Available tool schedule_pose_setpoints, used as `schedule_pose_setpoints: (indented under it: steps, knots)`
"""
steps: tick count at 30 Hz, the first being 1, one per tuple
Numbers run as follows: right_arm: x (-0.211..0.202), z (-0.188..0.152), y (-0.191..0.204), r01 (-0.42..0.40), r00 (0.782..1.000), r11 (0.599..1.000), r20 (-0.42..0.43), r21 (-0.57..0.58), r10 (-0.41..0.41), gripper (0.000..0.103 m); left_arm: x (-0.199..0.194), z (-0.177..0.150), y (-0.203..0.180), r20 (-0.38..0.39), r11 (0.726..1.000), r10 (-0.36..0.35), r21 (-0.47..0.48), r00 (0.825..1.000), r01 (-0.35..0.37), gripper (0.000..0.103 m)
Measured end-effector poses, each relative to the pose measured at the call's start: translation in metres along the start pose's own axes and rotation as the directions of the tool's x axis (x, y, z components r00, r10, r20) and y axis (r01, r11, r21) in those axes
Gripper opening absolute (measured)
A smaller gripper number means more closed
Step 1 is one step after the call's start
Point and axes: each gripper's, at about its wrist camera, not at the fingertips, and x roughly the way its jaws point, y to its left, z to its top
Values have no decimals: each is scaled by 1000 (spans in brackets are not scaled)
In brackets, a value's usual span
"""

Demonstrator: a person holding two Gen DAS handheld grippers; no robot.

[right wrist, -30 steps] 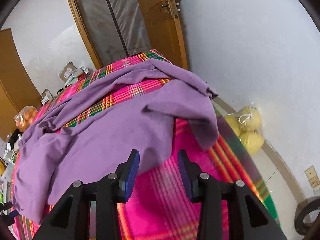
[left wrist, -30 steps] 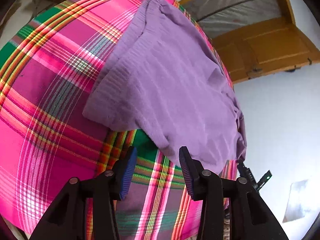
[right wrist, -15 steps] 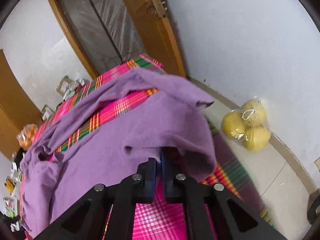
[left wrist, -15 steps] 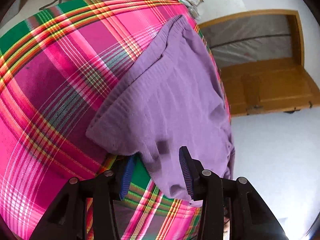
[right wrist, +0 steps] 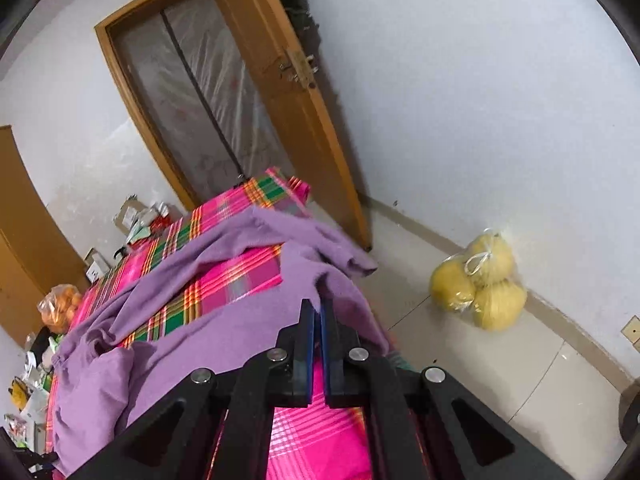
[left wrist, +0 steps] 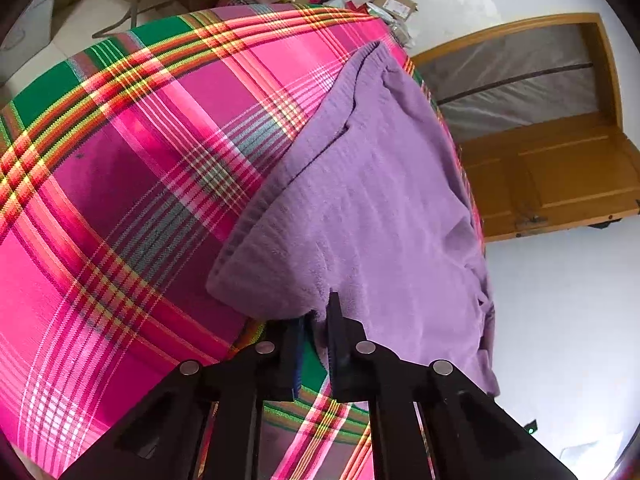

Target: Fold clothes

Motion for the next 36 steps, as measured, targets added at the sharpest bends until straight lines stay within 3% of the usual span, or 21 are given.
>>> schedule_pose_setpoints:
  steps: [5,13,19,23,28,31,34,36]
  knots:
    - [-17,7,-25,93,994,995,48,41,-95,0,-8,2,-2,16,1000,-1,-4,1000,2,7]
    - [-20,-1,-49,54,999,996,-5,74,-54,1,-10,0,0,21,1000,5,-11,1000,-5,7]
    - [-20,-30,-8,-27,998,1000,-60,-8,27,2,-7,-4,-3,8,1000,21,16,1000,-22,7]
    - [-28,-53,52,-147,986,979,-97,-144,133,5,-10,-5,-1,3,1000,16,17,1000,-16,7]
    - [-33,-98,152,-371,923,858,-242,-355,298,17,-14,-2,3,1,1000,2,13,1000,-2,7]
    - [-38,-133,216,-495,865,741,-337,-455,371,22,-17,0,2,-3,1000,-7,16,1000,7,7]
    - [-44,-168,274,-557,830,622,-401,-550,388,24,-22,2,6,0,1000,-6,29,1000,6,7]
    - [-46,-190,306,-616,788,540,-460,-574,410,31,-26,6,9,9,999,-6,37,1000,5,9]
